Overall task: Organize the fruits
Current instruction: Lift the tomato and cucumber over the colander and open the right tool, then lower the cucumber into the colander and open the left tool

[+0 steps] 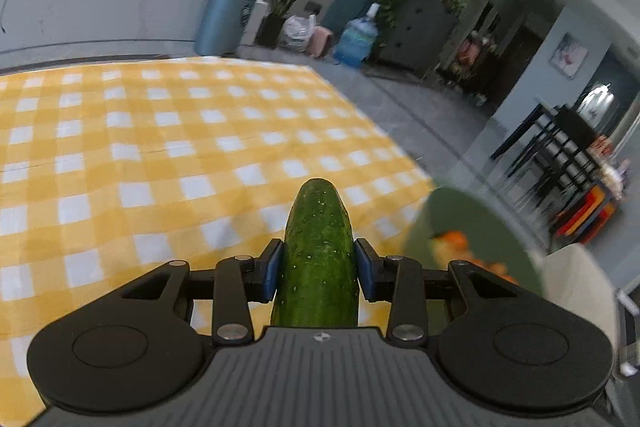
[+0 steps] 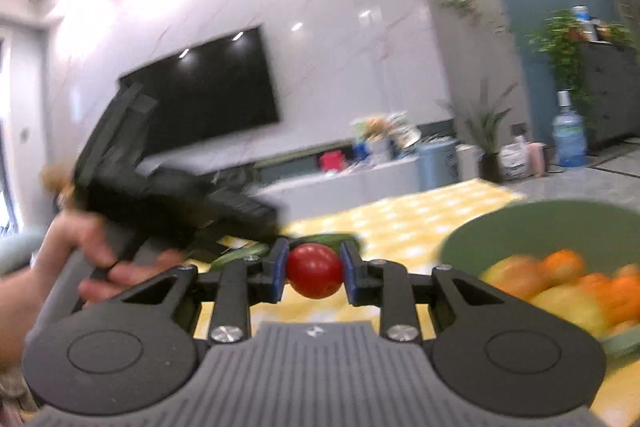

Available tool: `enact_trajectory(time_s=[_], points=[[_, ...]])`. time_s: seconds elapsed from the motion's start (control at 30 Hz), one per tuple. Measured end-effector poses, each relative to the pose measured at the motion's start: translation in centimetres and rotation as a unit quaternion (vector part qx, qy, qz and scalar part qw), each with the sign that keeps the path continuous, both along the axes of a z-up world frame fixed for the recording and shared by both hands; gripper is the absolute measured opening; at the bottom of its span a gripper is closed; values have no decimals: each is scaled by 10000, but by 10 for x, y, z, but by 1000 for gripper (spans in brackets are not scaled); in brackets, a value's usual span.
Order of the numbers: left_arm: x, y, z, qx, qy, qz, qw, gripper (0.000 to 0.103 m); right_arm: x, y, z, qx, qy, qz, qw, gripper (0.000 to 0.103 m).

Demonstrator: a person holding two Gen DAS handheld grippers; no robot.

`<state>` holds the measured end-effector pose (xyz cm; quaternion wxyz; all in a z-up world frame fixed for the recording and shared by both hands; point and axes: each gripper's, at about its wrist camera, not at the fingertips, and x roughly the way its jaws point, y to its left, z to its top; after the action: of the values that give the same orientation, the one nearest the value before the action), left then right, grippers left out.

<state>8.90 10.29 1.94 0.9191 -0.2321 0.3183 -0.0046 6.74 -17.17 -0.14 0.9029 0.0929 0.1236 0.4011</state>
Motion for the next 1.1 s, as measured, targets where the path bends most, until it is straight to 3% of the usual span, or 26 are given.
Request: enact_trajectory(time_s=[0.1,0.2,0.27,0.5,0.7,0.73,0.77,0.87,0.97,1.03,1.1], points=[[6,-13,13,-241,-97,-175,9995,43,14,-42,13,58,249,-667,9974,24],[20,-31,20,-420,-177,-487,9978,43,32,-77,12,313,879,-1135,9891,25],[33,-45,22,-486,-196,-692,9962,43,39,-87,8,332,1090,-1091,9875,26],[81,-87,11,-410,-277,-1105,9926,43,47,-67,7,-216,976,-835,9915,26],[103,-123,-8,341,-153,-1527,9876,43,51,-59,-2,-687,1296,-622,9872,28],[107,-127,-11,497,-149,-1602,9857,43,53,-60,-3,-648,1417,-546,9863,31],[108,-131,-14,664,-184,-1674,9835,43,56,-63,-3,-521,1600,-425,9848,42],[108,-137,-19,1032,-275,-1814,9776,43,59,-74,-2,-132,1788,-238,9835,59],[107,-140,-20,1276,-214,-1963,9720,43,59,-87,0,110,1783,-296,9835,68],[105,-145,-21,1570,-108,-1912,9689,45,62,-94,-2,212,1942,-360,9801,68],[98,-146,-17,1793,-257,-1750,9678,54,62,-98,-3,238,2018,-455,9781,68]])
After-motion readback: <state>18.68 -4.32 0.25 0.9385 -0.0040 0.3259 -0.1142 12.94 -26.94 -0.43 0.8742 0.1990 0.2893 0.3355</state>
